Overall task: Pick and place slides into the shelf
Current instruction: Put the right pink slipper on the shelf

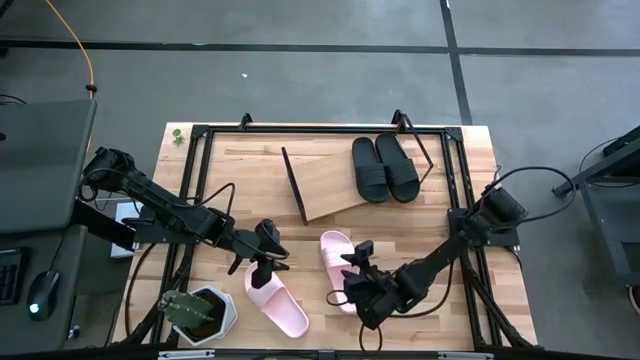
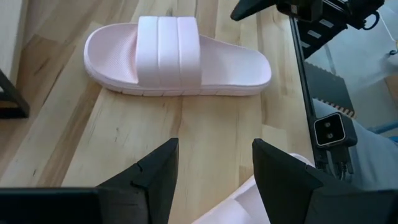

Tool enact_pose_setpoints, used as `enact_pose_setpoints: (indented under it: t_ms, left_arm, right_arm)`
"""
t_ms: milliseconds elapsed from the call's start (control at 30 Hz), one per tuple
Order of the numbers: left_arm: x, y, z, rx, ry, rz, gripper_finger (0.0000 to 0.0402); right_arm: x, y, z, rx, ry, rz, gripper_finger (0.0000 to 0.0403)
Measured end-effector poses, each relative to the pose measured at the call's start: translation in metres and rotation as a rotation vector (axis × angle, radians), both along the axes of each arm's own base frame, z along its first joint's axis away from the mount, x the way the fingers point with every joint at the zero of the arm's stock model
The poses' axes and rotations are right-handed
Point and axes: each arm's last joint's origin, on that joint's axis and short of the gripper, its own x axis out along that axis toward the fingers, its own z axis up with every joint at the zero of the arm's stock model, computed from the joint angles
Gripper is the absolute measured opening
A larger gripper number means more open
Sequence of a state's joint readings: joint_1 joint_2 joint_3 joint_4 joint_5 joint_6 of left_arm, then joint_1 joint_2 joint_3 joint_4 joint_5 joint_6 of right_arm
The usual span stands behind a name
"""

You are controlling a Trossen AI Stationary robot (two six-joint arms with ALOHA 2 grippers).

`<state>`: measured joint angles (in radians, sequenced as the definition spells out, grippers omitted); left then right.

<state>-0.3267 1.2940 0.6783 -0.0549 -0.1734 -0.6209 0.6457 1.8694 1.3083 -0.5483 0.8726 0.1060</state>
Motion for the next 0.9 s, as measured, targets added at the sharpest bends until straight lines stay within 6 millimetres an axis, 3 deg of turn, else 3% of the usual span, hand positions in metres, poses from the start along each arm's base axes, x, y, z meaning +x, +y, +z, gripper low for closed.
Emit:
enact_pose_setpoints:
  t_ms: [567, 700, 900]
  left_arm:
    - [0.009, -0.003, 0.023, 0.065, -0.078, -0.059, 0.0189]
    - [0.012, -0.004, 0.03, 0.088, -0.103, -0.067, 0.0189]
    - [0.016, -0.005, 0.041, 0.125, -0.136, -0.081, 0.0189]
  right_arm:
    - [-0.008, 0.005, -0.006, 0.057, 0.005, -0.051, 0.022]
    - [-0.01, 0.015, -0.026, 0.082, 0.033, -0.065, 0.022]
    - [-0.014, 0.027, -0.06, -0.034, 0.088, -0.035, 0.022]
